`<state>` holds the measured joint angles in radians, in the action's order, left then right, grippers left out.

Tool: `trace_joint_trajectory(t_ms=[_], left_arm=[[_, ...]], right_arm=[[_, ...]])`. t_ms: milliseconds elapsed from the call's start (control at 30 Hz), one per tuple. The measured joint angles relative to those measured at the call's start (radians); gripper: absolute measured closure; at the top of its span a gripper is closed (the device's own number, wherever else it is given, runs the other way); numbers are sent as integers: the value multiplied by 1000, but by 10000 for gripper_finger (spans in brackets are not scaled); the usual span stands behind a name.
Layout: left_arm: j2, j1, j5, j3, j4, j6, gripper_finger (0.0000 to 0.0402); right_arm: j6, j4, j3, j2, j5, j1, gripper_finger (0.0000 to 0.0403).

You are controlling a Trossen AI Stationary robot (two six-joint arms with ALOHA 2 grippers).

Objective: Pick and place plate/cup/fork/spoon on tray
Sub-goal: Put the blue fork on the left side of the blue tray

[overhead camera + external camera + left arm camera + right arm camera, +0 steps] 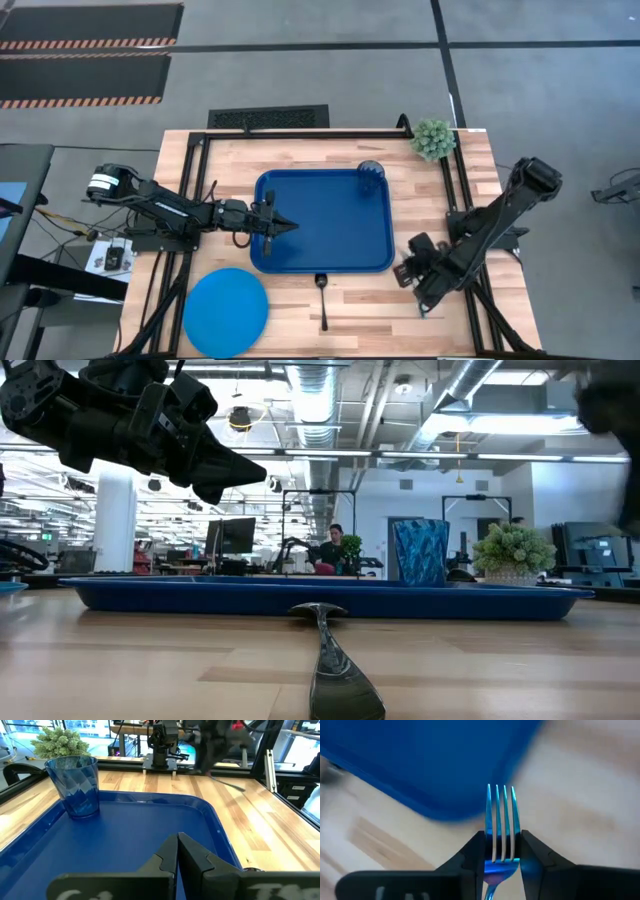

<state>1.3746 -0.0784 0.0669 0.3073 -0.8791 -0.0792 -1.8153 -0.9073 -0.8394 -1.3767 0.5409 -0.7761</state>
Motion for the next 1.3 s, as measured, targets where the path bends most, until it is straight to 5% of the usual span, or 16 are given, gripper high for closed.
trace_joint_trajectory(t_ms=[200,367,567,700,1067,1300], left_arm=[[0,0,-52,0,-3,-10,401],[0,0,-82,12,-11,-32,401],[-7,-1,-80,24,9,-29,370],[-80,-1,-28,24,121,-28,339],[-462,-130,386,157,929,-241,316],[-484,-245,518,329,1262,-468,316]], right_arm=[[379,105,0,99,340,35,304],[770,306,0,154,376,171,304],[1339,864,83,167,53,406,304],[1527,1243,159,127,-241,569,304],[1566,2043,136,-272,-769,875,304],[1498,2265,-72,-548,-863,944,304]])
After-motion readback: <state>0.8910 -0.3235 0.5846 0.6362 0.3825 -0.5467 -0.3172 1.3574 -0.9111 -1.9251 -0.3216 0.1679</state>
